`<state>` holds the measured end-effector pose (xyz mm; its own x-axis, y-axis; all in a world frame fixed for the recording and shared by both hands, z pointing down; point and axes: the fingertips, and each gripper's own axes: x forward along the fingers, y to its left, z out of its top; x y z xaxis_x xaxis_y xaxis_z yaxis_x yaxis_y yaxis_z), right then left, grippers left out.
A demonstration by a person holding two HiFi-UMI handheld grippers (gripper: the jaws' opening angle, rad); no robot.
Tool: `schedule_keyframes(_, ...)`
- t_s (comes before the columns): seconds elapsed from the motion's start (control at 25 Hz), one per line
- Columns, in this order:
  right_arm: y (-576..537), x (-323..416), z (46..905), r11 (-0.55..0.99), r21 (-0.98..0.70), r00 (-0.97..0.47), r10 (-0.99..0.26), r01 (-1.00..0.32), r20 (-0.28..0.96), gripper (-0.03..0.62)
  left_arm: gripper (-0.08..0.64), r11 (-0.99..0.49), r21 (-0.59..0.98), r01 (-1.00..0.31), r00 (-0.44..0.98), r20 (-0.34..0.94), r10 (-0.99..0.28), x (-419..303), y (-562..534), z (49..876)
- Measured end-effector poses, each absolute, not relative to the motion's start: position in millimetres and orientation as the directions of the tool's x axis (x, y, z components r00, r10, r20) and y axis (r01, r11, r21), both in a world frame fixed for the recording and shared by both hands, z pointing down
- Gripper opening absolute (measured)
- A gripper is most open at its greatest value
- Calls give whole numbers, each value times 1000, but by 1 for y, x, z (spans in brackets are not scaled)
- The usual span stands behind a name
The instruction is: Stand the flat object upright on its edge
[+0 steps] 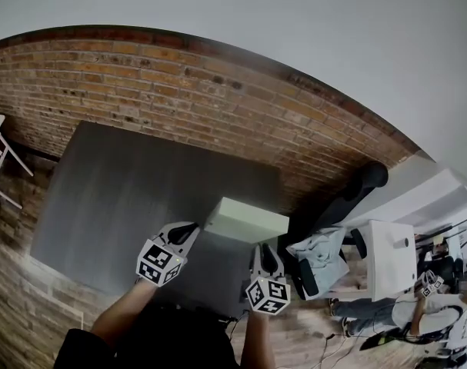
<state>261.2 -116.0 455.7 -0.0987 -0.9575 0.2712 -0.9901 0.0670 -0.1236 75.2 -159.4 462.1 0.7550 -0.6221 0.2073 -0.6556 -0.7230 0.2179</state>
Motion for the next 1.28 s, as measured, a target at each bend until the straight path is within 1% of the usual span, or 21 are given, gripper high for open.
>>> schedule_keyframes(0.2, -100, 229, 452, 111, -129, -139, -961, -985, 239, 43, 40, -704, 210, -678, 734, 162, -659, 61, -144, 453)
schedule_keyframes(0.28, -92, 215, 451, 127, -137, -155, -962, -982, 223, 35, 40, -707, 208, -675, 737, 144, -661, 60, -136, 448)
schedule_keyframes(0.48, -71, 186, 457, 136, -164, -170, -962, -977, 213, 28, 40, -725, 197, -660, 750, 122, -650, 61, -115, 443)
schedule_keyframes(0.68, -59, 165, 467, 166, -157, -199, -954, -973, 223, 26, 41, -716, 199, -669, 742, 125, -658, 55, -98, 456)
schedule_keyframes(0.84, -57, 160, 467, 184, -122, -207, -954, -975, 218, 25, 41, -725, 176, -666, 745, 126, -655, 56, -88, 460)
schedule_keyframes(1.28, -61, 164, 467, 190, -122, -213, -952, -974, 218, 25, 41, -739, 164, -654, 756, 133, -640, 64, -87, 465)
